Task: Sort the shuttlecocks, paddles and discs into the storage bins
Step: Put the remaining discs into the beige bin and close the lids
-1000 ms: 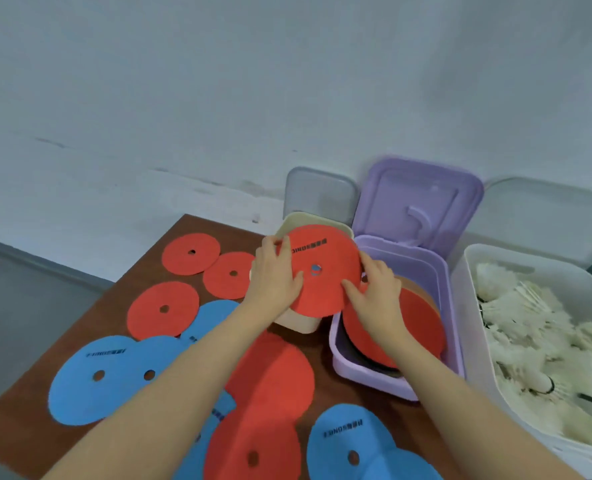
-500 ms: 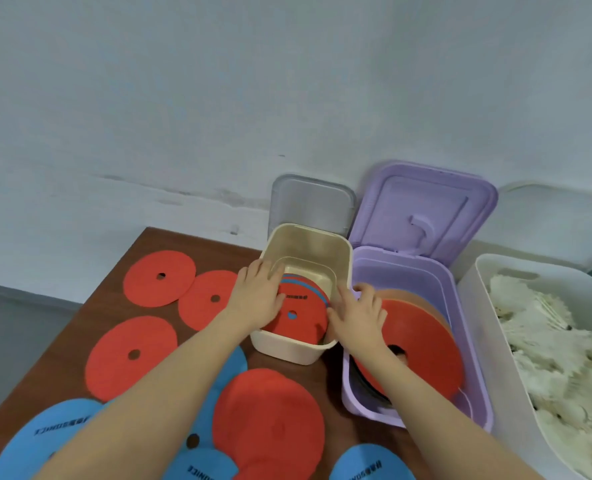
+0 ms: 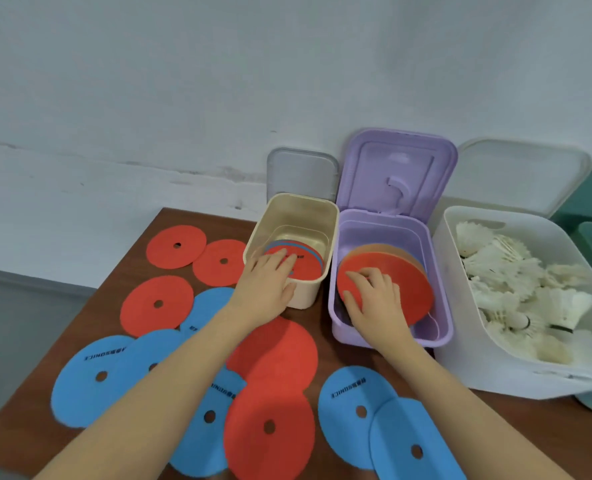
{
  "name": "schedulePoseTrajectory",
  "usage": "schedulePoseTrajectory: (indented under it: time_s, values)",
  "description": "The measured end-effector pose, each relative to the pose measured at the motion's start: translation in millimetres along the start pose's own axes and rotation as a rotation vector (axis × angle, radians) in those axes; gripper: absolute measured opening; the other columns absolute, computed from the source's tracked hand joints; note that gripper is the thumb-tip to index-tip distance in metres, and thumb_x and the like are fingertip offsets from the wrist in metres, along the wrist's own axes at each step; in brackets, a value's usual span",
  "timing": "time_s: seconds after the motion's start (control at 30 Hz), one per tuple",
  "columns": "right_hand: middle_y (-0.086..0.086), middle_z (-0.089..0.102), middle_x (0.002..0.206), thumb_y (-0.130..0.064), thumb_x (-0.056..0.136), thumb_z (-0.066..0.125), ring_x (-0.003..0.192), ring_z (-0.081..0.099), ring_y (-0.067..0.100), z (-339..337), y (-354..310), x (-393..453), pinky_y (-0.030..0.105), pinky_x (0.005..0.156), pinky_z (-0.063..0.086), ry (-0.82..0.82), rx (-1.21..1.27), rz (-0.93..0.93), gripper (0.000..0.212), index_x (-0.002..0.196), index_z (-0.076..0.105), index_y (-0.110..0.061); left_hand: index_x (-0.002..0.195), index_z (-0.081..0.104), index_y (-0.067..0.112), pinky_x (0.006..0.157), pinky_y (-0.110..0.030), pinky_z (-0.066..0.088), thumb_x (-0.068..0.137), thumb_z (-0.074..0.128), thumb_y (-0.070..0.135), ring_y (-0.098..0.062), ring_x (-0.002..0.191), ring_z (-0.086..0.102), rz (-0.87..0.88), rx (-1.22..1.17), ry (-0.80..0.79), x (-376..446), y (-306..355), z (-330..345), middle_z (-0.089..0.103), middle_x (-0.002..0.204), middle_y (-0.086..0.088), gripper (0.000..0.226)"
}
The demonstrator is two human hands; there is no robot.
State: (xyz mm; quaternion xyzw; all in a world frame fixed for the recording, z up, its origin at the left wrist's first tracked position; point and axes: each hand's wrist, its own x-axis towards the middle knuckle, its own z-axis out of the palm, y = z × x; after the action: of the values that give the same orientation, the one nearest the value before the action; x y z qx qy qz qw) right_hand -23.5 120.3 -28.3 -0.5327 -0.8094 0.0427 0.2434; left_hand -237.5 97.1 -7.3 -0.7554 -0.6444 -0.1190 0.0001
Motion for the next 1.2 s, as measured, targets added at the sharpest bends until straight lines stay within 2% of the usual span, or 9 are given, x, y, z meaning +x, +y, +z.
schedulePoseTrajectory:
  time_s: [0.17, 0.3, 0.4, 0.5, 0.6, 0.67, 0.83, 1.07, 1.2]
  values:
    - [0.003, 0.06, 0.101, -0.027, 0.088, 0.046, 0.087, 0.055, 0.024, -12, 9, -63, 0.033, 0.074, 0.037, 0.072, 0.248, 0.013, 0.031, 0.106, 0.066, -0.013, 0.131, 0.051, 0.01, 0.093, -0.043, 0.038, 0.085, 0.042, 0.033, -0.033, 0.116, 0.051, -0.047, -0.059, -0.022, -52, 44, 4, 0.053, 0.132, -0.01, 0.052]
    - [0.0, 0.058, 0.092, -0.024, 0.09, 0.047, 0.076, 0.054, 0.016, -13, 25, -118, 0.033, 0.068, 0.045, 0.067, 0.318, 0.056, 0.027, 0.105, 0.065, -0.01, 0.142, 0.036, 0.018, 0.101, -0.036, 0.025, 0.094, 0.045, 0.031, -0.024, 0.129, 0.036, -0.08, -0.08, -0.125, -88, 76, 21, 0.038, 0.144, -0.002, 0.051]
    - [0.002, 0.058, 0.1, -0.017, 0.089, 0.055, 0.087, 0.056, 0.022, -8, 41, -155, 0.038, 0.077, 0.046, 0.027, 0.261, 0.237, 0.022, 0.108, 0.064, -0.011, 0.142, 0.034, 0.021, 0.102, -0.036, 0.024, 0.094, 0.042, 0.034, -0.021, 0.129, 0.034, -0.108, -0.105, -0.223, -104, 95, 40, 0.037, 0.143, 0.002, 0.049]
    - [0.011, 0.05, 0.12, -0.022, 0.089, 0.056, 0.104, 0.05, 0.033, 0, 55, -184, 0.042, 0.088, 0.041, -0.147, 0.14, 0.466, 0.035, 0.123, 0.056, -0.011, 0.143, 0.032, 0.022, 0.101, -0.037, 0.026, 0.094, 0.041, 0.033, -0.023, 0.126, 0.035, -0.117, -0.138, -0.341, -113, 112, 65, 0.039, 0.141, 0.0, 0.051]
    - [0.017, 0.022, 0.148, -0.043, 0.091, 0.048, 0.131, 0.027, 0.038, 10, 62, -207, 0.048, 0.104, 0.025, -0.385, -0.082, 0.744, 0.061, 0.143, 0.029, -0.017, 0.147, 0.022, 0.022, 0.104, -0.038, 0.025, 0.093, 0.043, 0.033, -0.027, 0.13, 0.031, -0.143, -0.135, -0.499, -119, 126, 89, 0.03, 0.147, -0.006, 0.059]
    - [0.02, 0.007, 0.153, -0.05, 0.09, 0.045, 0.14, 0.011, 0.036, 19, 61, -219, 0.051, 0.109, 0.016, -0.437, -0.11, 0.872, 0.07, 0.147, 0.016, -0.019, 0.149, 0.014, 0.022, 0.109, -0.042, 0.02, 0.093, 0.043, 0.036, -0.031, 0.137, 0.02, -0.159, -0.112, -0.585, -119, 132, 103, 0.013, 0.154, -0.011, 0.065]
    - [0.02, 0.002, 0.155, -0.044, 0.093, 0.044, 0.142, 0.004, 0.033, 34, 51, -225, 0.049, 0.112, 0.011, -0.361, -0.082, 0.941, 0.067, 0.148, 0.016, -0.019, 0.15, 0.0, 0.025, 0.114, -0.045, 0.008, 0.095, 0.041, 0.043, -0.033, 0.143, -0.002, -0.207, -0.088, -0.656, -122, 126, 126, -0.009, 0.156, -0.011, 0.071]
    - [0.015, 0.011, 0.154, -0.038, 0.09, 0.054, 0.14, 0.009, 0.033, 45, 39, -212, 0.05, 0.109, 0.014, -0.224, -0.011, 1.077, 0.067, 0.146, 0.023, -0.02, 0.149, 0.009, 0.029, 0.112, -0.045, 0.013, 0.096, 0.039, 0.04, -0.028, 0.141, 0.007, -0.243, -0.272, -0.599, -126, 125, 127, 0.001, 0.158, -0.003, 0.062]
    - [0.01, 0.02, 0.151, -0.035, 0.086, 0.062, 0.135, 0.02, 0.032, 53, 24, -199, 0.049, 0.106, 0.02, -0.163, 0.103, 1.048, 0.071, 0.145, 0.026, -0.018, 0.149, 0.011, 0.026, 0.111, -0.044, 0.016, 0.096, 0.041, 0.036, -0.027, 0.139, 0.012, -0.255, -0.344, -0.586, -133, 128, 125, 0.007, 0.157, -0.002, 0.061]
